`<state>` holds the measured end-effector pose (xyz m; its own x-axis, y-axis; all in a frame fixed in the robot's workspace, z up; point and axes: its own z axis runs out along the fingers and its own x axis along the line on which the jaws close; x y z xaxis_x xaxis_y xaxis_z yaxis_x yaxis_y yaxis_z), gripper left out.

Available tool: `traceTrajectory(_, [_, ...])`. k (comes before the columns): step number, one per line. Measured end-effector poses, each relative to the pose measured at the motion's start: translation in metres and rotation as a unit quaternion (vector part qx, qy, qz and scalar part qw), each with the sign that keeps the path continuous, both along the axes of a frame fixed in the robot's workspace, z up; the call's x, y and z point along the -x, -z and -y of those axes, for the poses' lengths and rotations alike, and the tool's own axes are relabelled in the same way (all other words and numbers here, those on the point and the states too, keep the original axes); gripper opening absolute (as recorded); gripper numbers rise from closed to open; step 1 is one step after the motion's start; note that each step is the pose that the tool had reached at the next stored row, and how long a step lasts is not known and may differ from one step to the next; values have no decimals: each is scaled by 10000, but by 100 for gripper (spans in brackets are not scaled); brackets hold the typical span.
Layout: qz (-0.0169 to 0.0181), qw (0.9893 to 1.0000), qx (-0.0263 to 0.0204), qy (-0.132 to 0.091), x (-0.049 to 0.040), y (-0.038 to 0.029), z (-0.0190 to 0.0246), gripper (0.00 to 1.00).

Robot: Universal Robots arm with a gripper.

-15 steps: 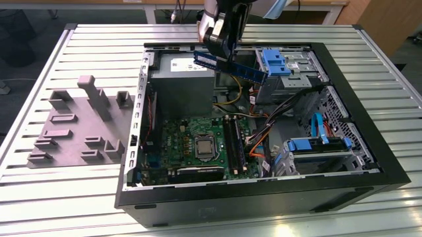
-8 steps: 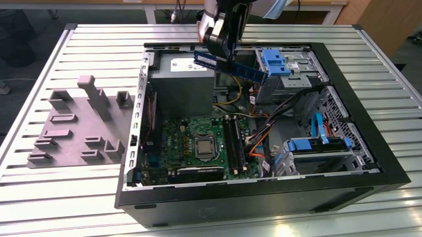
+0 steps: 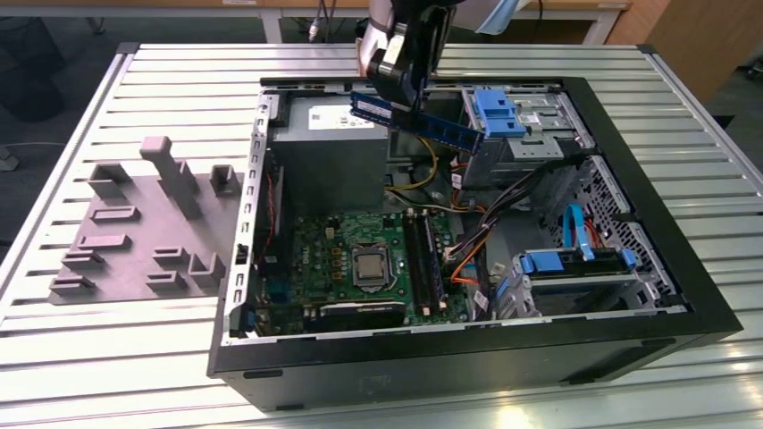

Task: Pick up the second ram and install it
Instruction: 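Insert the second ram into the second slot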

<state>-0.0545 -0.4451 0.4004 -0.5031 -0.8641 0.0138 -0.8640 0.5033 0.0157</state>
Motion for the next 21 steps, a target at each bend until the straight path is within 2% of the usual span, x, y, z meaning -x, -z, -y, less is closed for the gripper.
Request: traceTrajectory(21, [0, 9999, 0, 137, 0, 0, 0, 14])
